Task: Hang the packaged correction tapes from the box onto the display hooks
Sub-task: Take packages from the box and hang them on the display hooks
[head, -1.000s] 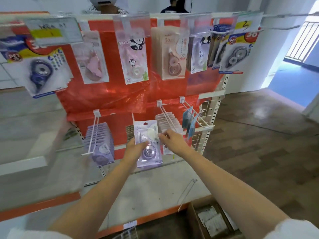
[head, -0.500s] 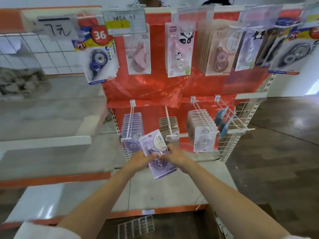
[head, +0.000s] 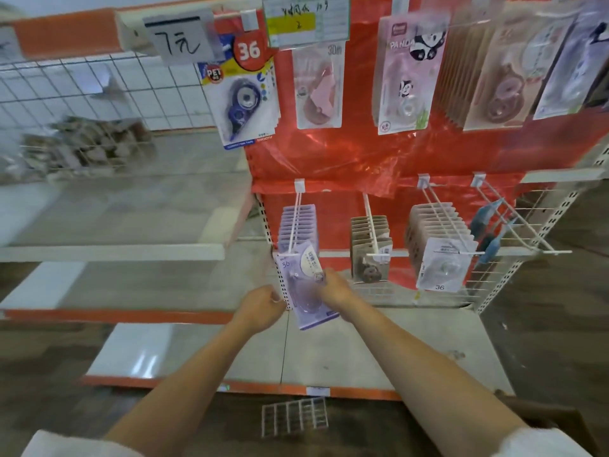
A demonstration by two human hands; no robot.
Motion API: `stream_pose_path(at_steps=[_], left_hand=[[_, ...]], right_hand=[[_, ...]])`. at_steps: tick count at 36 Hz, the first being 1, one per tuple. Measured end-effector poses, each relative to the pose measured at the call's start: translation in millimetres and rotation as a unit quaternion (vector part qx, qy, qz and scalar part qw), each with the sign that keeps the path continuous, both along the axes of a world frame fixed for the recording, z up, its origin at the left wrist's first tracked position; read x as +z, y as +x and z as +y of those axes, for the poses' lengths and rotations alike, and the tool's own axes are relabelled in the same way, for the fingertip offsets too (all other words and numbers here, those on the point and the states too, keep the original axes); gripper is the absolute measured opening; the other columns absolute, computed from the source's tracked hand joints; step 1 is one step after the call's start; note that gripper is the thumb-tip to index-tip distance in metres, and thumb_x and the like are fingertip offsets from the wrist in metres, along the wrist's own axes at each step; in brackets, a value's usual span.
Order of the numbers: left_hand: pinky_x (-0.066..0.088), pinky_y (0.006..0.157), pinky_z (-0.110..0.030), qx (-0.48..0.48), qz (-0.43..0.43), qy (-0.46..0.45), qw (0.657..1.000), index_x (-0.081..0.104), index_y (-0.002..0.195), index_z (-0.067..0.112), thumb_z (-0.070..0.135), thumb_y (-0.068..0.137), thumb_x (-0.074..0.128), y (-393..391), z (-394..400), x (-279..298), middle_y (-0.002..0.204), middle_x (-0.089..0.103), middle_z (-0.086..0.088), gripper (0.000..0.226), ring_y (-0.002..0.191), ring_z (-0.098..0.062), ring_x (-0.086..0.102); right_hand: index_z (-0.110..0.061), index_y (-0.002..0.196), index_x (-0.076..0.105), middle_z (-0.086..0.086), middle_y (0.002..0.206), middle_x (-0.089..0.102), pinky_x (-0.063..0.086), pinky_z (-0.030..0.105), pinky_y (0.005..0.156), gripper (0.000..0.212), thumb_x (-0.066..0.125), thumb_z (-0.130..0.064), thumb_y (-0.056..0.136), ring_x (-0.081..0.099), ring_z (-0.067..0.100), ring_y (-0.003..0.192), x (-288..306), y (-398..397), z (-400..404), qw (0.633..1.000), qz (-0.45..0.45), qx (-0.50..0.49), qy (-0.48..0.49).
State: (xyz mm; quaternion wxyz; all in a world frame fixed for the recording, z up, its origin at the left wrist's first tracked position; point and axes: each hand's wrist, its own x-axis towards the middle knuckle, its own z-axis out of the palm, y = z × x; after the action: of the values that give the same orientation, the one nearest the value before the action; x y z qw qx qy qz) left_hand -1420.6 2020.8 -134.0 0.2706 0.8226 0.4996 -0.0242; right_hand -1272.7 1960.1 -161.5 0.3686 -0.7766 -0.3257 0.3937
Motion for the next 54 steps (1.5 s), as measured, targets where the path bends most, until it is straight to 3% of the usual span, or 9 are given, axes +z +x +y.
stream_pose_path(at_steps=[4,11,18,24,34,45,54], left_hand=[[0.045,0.084,-0.029,0.026,-0.009,-0.017,0.999,0.062,0.102,0.009,0.022,0.088,0.057,-6.8,6.1,-4.1,0.108,0.068,-0.015,0.020,0.104,-0.031,0.060],[0.048,0.087,-0.032,0.017,-0.014,-0.012,1.000,0.060,0.110,0.007,0.024,0.089,0.057,-10.4,11.0,-8.8,0.107,0.068,-0.017,0.027,0.104,-0.031,0.061],[0.044,0.088,-0.030,-0.043,0.026,0.030,0.998,0.057,0.118,0.005,0.026,0.092,0.055,-7.1,13.8,-9.8,0.117,0.063,-0.015,0.033,0.109,-0.029,0.057],[0.043,0.089,-0.031,-0.092,0.050,0.064,0.992,0.056,0.118,0.006,0.026,0.093,0.052,6.9,11.9,-7.1,0.121,0.061,-0.014,0.032,0.111,-0.030,0.055],[0.046,0.093,-0.034,-0.195,0.092,0.112,0.970,0.052,0.122,0.008,0.029,0.094,0.049,53.9,-9.5,-11.5,0.129,0.055,-0.010,0.034,0.116,-0.028,0.053],[0.043,0.097,-0.038,-0.351,0.098,0.129,0.922,0.048,0.127,0.008,0.027,0.094,0.048,161.9,-79.0,-29.4,0.131,0.051,-0.015,0.038,0.120,-0.033,0.049],[0.042,0.097,-0.038,-0.519,0.130,0.135,0.834,0.046,0.130,0.006,0.027,0.096,0.044,260.6,-174.6,-52.0,0.131,0.049,-0.015,0.040,0.120,-0.033,0.049]], right_hand=[[-0.008,0.129,0.048,0.014,0.125,0.058,0.048,0.041,0.094,0.043,0.063,-0.017,0.089,0.056,0.032,0.113,-10.5,-2.9,11.3,1.000,-0.012,-0.019,-0.011],[-0.004,0.132,0.046,0.018,0.127,0.057,0.046,0.038,0.091,0.047,0.062,-0.018,0.090,0.055,0.036,0.114,-11.8,-0.6,31.7,0.998,-0.046,-0.015,-0.036],[-0.005,0.130,0.040,0.018,0.127,0.056,0.045,0.039,0.088,0.046,0.044,-0.040,0.099,0.055,0.038,0.116,-14.9,7.0,32.2,0.977,-0.174,0.037,-0.117],[-0.004,0.132,0.040,0.020,0.131,0.054,0.044,0.041,0.094,0.036,0.047,-0.014,0.098,0.053,0.037,0.120,-10.4,20.3,22.6,0.957,-0.248,0.061,-0.139],[-0.005,0.131,0.044,0.016,0.134,0.051,0.044,0.039,0.095,0.039,0.051,-0.006,0.093,0.051,0.033,0.121,4.2,51.1,-15.3,0.934,-0.308,0.127,-0.130],[-0.006,0.135,0.038,0.016,0.134,0.048,0.042,0.042,0.098,0.046,0.051,-0.006,0.091,0.048,0.034,0.124,15.1,129.9,-142.3,0.910,-0.359,0.092,-0.186],[-0.005,0.136,0.037,0.014,0.138,0.041,0.042,0.044,0.101,0.047,0.055,-0.016,0.094,0.043,0.032,0.127,2.4,211.7,-284.8,0.912,-0.316,-0.022,-0.261]])
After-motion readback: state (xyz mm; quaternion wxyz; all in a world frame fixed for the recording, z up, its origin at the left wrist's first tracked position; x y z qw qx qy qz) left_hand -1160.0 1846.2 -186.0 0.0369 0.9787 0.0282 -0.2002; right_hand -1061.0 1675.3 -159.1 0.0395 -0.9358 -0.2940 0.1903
